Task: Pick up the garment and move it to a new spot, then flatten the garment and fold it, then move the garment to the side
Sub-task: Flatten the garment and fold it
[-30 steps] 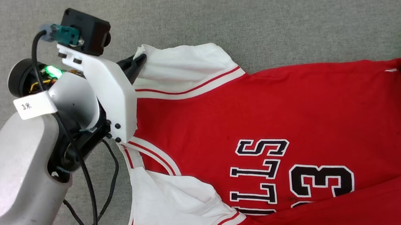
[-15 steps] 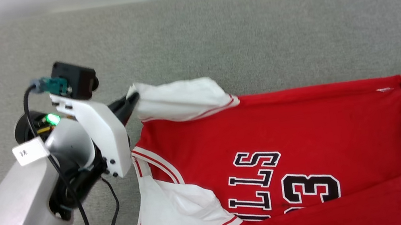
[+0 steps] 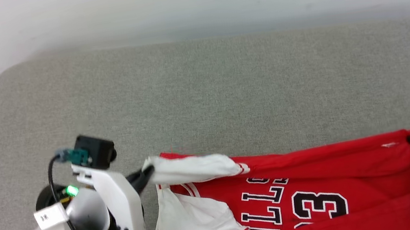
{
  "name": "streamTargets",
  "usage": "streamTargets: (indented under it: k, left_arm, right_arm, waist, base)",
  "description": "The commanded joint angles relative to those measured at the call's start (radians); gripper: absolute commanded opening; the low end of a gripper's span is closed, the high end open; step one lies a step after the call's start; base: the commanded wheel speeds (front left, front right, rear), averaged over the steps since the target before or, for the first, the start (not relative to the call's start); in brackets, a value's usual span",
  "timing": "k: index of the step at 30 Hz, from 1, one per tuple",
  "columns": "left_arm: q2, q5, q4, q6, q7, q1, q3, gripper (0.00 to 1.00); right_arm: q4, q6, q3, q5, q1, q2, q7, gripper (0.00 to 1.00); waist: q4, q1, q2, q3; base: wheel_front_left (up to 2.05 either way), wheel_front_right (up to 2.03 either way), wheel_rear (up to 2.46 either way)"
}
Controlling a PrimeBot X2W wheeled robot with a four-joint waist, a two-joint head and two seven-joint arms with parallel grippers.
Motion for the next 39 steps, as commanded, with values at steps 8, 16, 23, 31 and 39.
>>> streamTargets:
  k: [8,16,23,31,39]
  left_arm:
    - [0.03,-0.019,-0.033,0.033,-0.023,0.15,-0.025,0.0]
    - [0.03,-0.025,-0.012,0.038,-0.032,0.219,-0.053,0.0]
    - [0.012,-0.019,0.033,0.026,-0.041,0.23,-0.071,0.0]
    - [-0.01,-0.026,0.081,0.011,-0.049,0.228,-0.085,0.0]
    - [-0.016,-0.034,0.109,0.008,-0.033,0.236,-0.099,0.79]
  right_arm:
    - [-0.05,-0.001,0.028,0.074,0.112,-0.039,-0.036,0.0]
    - [-0.103,-0.001,0.076,0.132,0.188,-0.096,-0.054,0.0]
    - [-0.142,-0.001,0.144,0.158,0.214,-0.163,-0.077,0.0]
    - [-0.143,-0.001,0.254,0.168,0.222,-0.233,-0.117,0.0]
    - [-0.081,-0.001,0.315,0.198,0.173,-0.217,-0.134,1.0]
  waist:
    - [0.009,0.0002,0.0,-0.041]
    - [0.012,0.0002,0.0,-0.038]
    - [0.003,0.0002,0.0,-0.015]
    - [-0.007,0.0002,0.0,-0.001]
    - [-0.013,0.0002,0.0,0.001]
  base:
    - [0.0,0.0,0.0]
    - [0.0,0.0,0.0]
    - [0.0,0.0,0.0]
    - [0.0,0.0,0.0]
    - [0.0,0.0,0.0]
